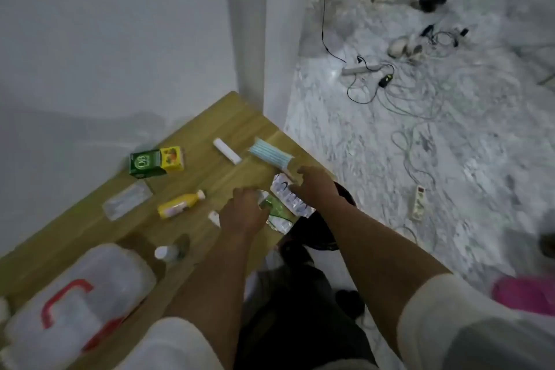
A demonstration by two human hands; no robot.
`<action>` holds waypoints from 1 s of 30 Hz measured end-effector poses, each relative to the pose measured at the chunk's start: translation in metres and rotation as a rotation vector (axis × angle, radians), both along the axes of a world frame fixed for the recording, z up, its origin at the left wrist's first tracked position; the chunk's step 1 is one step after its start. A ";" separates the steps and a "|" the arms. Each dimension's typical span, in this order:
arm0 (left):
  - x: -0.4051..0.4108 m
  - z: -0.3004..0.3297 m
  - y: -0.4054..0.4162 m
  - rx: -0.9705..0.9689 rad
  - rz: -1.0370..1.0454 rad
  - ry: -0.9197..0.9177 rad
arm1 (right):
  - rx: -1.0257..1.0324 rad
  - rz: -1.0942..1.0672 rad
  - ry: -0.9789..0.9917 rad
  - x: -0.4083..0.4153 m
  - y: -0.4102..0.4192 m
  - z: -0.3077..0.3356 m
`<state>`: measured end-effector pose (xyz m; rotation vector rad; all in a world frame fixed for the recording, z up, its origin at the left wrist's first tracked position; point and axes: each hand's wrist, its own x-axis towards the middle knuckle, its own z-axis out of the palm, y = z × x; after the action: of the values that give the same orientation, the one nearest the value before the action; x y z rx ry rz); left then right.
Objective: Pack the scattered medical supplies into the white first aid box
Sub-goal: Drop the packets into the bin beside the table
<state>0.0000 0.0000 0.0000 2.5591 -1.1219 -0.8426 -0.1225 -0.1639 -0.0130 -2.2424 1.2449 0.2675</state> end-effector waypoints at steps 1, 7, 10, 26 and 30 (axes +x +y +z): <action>-0.005 -0.009 -0.007 0.003 0.022 0.042 | 0.027 -0.023 0.034 -0.002 -0.002 -0.012; -0.020 -0.041 -0.041 0.039 -0.015 -0.109 | 0.058 -0.150 0.000 -0.009 0.005 -0.053; -0.021 -0.045 -0.054 0.008 0.053 0.004 | 0.109 -0.235 -0.050 -0.013 0.004 -0.048; -0.131 -0.027 -0.154 -0.043 -0.175 0.160 | 0.199 -0.991 -0.280 -0.167 -0.033 -0.032; -0.145 -0.045 -0.183 -0.027 -0.259 0.105 | 0.287 -0.948 -0.228 -0.163 -0.052 -0.056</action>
<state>-0.1451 -0.1827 -0.0453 2.3486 -1.4410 -0.9993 -0.2854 -0.2163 -0.0688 -1.2143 1.8282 -0.1640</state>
